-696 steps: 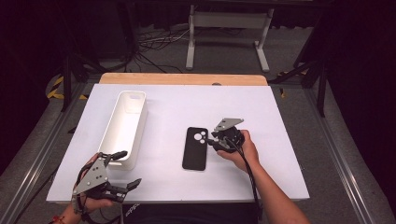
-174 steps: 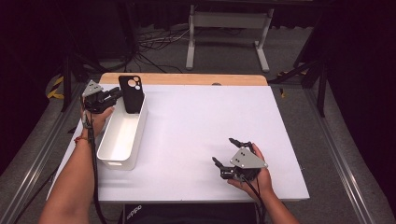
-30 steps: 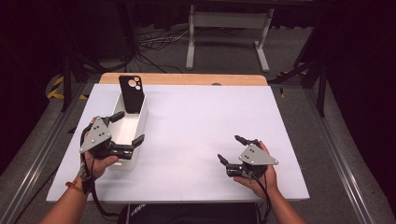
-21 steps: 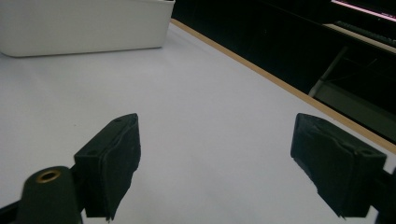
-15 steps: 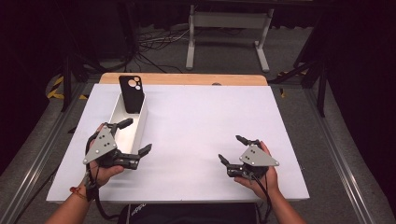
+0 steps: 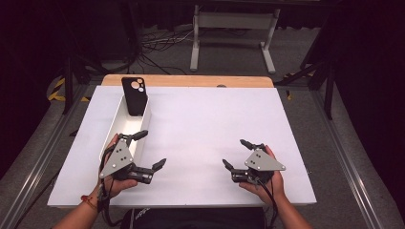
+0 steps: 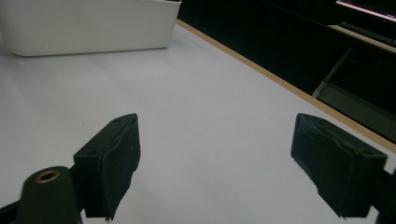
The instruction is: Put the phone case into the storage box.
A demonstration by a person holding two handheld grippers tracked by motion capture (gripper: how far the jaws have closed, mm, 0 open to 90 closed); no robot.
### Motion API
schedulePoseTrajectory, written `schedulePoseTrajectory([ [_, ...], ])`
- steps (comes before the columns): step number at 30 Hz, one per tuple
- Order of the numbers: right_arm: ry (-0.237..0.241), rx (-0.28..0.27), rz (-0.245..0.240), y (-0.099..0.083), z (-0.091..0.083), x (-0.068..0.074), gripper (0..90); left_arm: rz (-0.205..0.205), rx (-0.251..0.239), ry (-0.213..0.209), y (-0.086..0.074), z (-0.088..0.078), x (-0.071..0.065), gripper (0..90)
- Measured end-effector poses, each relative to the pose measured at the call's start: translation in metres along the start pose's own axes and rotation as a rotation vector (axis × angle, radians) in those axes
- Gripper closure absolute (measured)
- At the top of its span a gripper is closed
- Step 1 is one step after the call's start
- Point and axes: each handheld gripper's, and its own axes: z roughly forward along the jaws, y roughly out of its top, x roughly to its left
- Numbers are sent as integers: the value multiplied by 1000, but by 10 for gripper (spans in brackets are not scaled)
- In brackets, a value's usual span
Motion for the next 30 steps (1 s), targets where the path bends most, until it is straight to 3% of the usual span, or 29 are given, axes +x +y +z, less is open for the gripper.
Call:
schedulePoseTrajectory([
  [7, 9, -1, -4, 0, 0, 2, 167, 10, 34, -9, -9, 4, -7, 40],
  [17, 14, 1, -23, 0, 0, 7, 167, 35, 95, -26, -24, 10, -7, 47],
  [30, 22, -11, -26, -1, -1, 12, 167, 23, 83, -9, -26, 6, -5, 52],
])
